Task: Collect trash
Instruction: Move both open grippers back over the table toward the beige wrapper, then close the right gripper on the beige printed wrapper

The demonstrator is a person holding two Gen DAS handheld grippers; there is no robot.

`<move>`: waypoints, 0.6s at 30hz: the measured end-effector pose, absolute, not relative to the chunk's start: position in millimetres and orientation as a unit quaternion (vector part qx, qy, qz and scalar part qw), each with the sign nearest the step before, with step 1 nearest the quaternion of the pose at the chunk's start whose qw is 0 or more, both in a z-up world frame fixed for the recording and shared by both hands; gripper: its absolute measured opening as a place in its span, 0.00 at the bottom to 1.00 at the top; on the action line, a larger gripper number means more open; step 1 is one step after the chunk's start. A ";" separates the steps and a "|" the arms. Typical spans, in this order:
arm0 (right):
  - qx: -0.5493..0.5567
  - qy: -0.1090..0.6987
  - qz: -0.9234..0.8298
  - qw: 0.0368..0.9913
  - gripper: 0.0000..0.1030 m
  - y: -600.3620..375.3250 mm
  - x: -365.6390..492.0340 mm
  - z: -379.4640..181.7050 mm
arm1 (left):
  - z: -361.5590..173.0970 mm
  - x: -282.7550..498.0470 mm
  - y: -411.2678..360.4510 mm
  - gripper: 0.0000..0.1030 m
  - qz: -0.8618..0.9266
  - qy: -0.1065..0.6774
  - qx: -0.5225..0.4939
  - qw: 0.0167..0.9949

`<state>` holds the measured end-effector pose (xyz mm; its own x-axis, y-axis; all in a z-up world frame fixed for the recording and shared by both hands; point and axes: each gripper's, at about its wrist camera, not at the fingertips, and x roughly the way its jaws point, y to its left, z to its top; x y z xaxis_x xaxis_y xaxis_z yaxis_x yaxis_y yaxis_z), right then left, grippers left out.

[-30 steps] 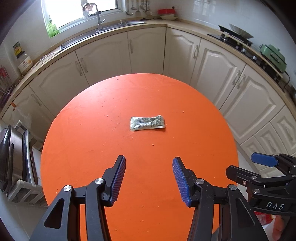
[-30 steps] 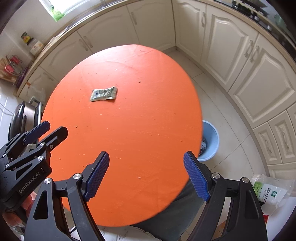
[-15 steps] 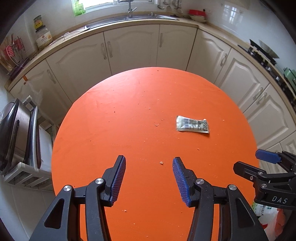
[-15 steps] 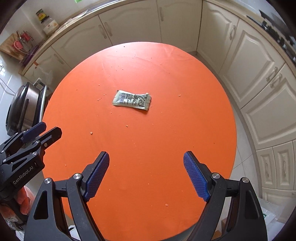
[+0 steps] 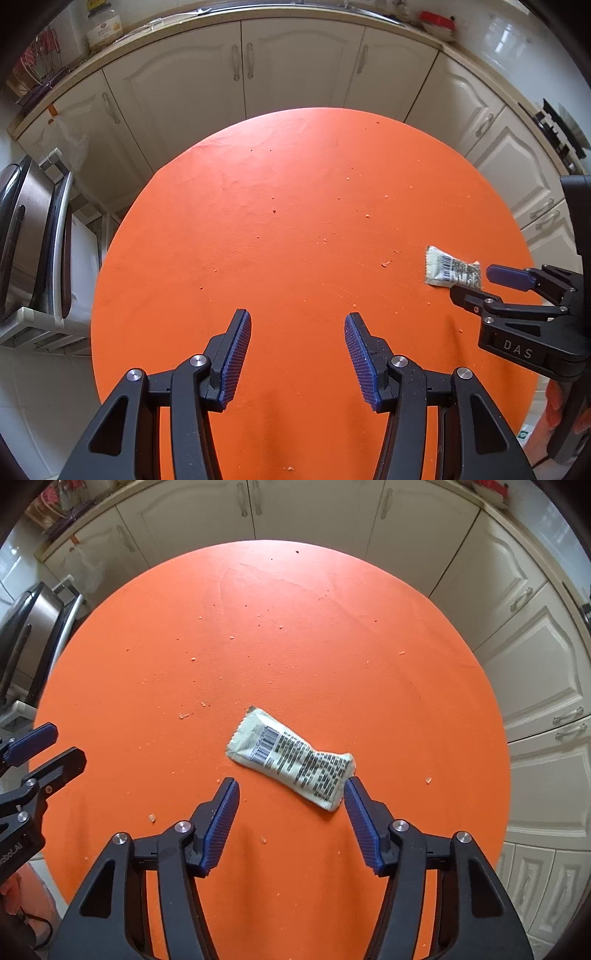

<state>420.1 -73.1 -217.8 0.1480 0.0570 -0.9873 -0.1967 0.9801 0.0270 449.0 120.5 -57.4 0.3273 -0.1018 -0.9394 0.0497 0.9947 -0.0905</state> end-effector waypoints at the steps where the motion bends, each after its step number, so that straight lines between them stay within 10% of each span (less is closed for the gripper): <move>1: -0.061 0.647 0.086 0.755 0.57 -72.5 424.3 -221.4 | -60.4 454.7 121.9 0.48 -0.044 0.580 -0.025 0.813; 11: -0.103 0.638 0.114 0.754 0.57 -69.8 436.2 -232.9 | -81.7 485.1 111.8 0.48 -0.050 0.592 -0.029 0.804; 14: -0.099 0.636 0.150 0.750 0.31 -66.4 429.0 -231.6 | -84.6 483.1 108.6 0.48 -0.053 0.595 -0.025 0.801; 18: -0.115 0.638 0.159 0.744 0.22 -62.2 416.8 -228.1 | -87.0 478.7 109.9 0.48 -0.053 0.596 -0.026 0.801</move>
<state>416.8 -62.2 -228.1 0.1350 0.0893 -0.9868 -0.3830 0.9232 0.0311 478.7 109.9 -87.0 0.2838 -0.1160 -0.9518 0.0545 0.9930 -0.1048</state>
